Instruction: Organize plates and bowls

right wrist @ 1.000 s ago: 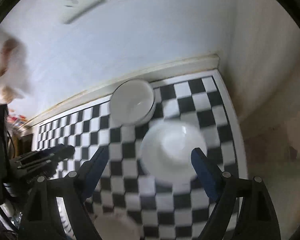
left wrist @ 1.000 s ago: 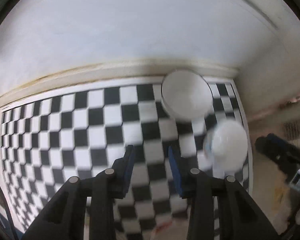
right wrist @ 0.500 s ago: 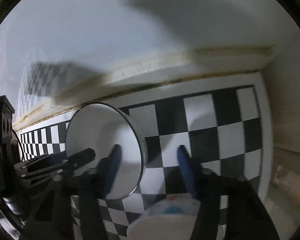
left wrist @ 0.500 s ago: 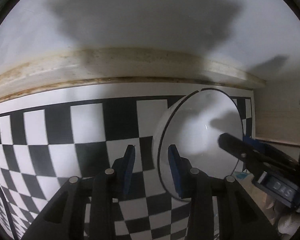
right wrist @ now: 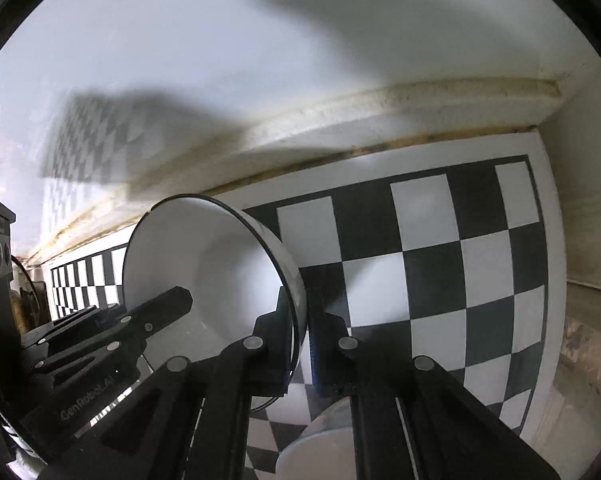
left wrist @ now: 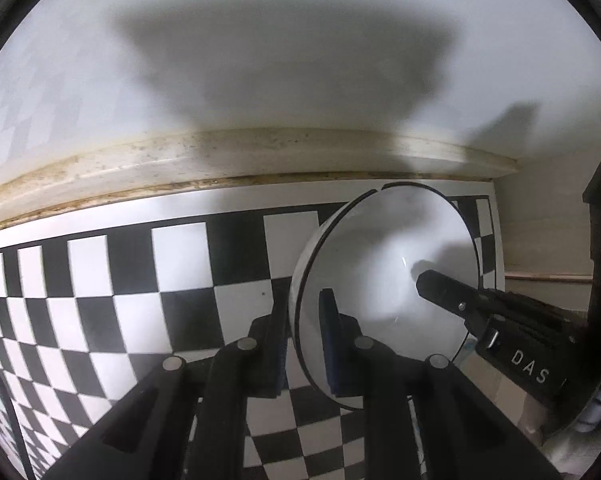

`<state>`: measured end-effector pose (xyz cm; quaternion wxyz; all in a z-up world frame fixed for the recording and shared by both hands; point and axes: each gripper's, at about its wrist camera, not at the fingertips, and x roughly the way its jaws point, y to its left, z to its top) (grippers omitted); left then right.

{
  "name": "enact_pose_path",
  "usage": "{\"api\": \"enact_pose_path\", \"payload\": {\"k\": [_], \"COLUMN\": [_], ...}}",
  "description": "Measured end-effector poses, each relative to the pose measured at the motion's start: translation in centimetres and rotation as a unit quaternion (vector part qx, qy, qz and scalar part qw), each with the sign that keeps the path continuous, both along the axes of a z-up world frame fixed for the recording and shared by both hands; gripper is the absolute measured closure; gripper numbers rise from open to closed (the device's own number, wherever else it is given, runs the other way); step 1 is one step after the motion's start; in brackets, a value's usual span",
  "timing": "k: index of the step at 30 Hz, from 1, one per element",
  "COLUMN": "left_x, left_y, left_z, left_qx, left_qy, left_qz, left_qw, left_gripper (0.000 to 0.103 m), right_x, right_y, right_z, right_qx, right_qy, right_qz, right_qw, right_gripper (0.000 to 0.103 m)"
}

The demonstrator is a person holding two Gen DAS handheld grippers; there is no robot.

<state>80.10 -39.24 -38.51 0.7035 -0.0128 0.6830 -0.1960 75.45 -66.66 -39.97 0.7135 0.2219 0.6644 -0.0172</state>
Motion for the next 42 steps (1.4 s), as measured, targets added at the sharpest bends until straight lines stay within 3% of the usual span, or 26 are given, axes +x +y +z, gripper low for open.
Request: {"api": "enact_pose_path", "payload": {"k": [7, 17, 25, 34, 42], "left_x": [-2.9, -10.1, -16.0, -23.2, -26.9], "left_y": [2.3, 6.1, 8.5, 10.5, 11.2], "left_z": [5.2, 11.3, 13.6, 11.5, 5.8], "left_qx": [-0.006, -0.022, -0.034, -0.024, 0.011], "left_qy": [-0.034, -0.059, -0.060, -0.034, 0.013], "left_qz": [-0.013, -0.044, -0.057, -0.068, -0.067], "left_qw": [0.9993, 0.9971, 0.9960, 0.9968, 0.9976], "left_gripper": [0.090, 0.090, 0.090, 0.090, 0.090], "right_x": [-1.6, -11.1, -19.0, -27.2, -31.6], "right_y": [0.2, 3.9, 7.8, 11.7, 14.0], "right_z": [4.1, 10.9, 14.0, 13.3, 7.7], "right_qx": [-0.007, -0.002, -0.005, -0.001, 0.003], "right_qy": [-0.030, -0.065, -0.078, -0.067, -0.024], "right_qz": [0.010, -0.009, -0.013, -0.005, -0.003], "right_qw": [0.999, 0.998, 0.997, 0.998, 1.000], "right_gripper": [0.095, 0.095, 0.095, 0.095, 0.095]}}
